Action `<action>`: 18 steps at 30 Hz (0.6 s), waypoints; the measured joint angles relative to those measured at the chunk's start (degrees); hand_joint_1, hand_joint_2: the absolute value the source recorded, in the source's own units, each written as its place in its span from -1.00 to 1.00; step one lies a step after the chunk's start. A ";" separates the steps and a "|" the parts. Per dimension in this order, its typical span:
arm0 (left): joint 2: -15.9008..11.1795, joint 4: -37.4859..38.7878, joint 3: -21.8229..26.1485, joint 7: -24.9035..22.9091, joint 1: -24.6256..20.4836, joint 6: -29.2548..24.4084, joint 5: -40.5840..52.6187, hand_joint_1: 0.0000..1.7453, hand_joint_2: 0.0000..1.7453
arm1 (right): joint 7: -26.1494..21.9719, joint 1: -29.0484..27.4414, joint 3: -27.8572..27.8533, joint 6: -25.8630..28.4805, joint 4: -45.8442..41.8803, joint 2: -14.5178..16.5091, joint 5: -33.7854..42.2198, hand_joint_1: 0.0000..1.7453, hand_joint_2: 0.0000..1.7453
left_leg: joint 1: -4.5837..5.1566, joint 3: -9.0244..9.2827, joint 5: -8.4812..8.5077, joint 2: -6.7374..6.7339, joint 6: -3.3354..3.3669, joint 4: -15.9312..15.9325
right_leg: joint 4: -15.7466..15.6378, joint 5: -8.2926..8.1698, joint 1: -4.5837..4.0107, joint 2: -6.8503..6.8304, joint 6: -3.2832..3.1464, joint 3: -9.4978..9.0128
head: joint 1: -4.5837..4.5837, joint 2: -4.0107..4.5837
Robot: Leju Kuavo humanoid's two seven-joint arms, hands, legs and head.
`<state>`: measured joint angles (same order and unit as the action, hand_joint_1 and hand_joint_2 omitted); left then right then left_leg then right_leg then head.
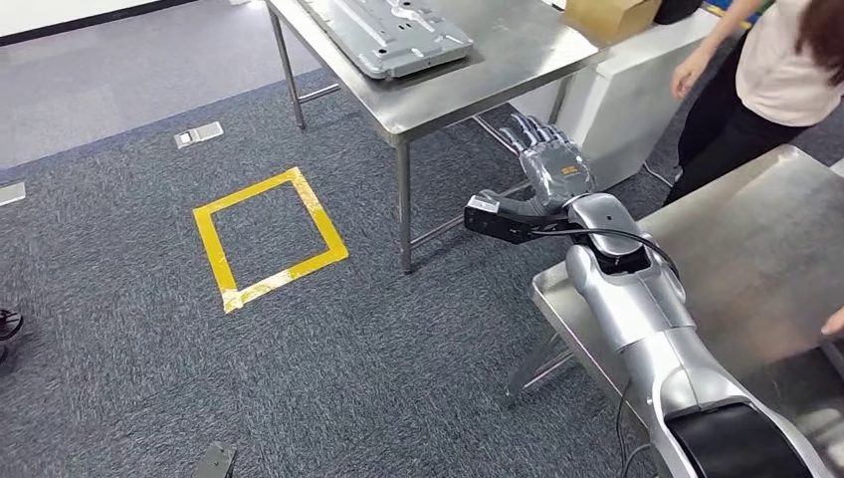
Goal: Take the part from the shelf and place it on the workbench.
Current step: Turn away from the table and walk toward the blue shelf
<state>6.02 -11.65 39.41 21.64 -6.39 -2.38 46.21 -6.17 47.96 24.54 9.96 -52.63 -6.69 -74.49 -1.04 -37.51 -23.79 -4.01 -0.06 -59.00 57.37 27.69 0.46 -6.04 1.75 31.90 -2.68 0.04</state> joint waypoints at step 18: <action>-0.22 -0.02 0.22 -0.45 0.53 0.02 0.70 -1.00 -1.00 | -0.51 -2.61 0.85 1.27 1.57 -0.39 0.81 -1.00 -1.00 | 0.50 -0.77 0.89 11.25 0.91 0.35 | 0.41 -0.67 0.79 7.37 -0.42 0.93 | 0.51 0.00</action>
<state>5.80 -11.67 39.63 21.19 -5.86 -2.37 46.90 -6.68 45.35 25.39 11.23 -51.06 -7.08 -73.67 -0.55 -38.28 -22.91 7.25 0.85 -58.64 57.78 27.02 1.25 1.33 1.33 32.83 -2.18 0.04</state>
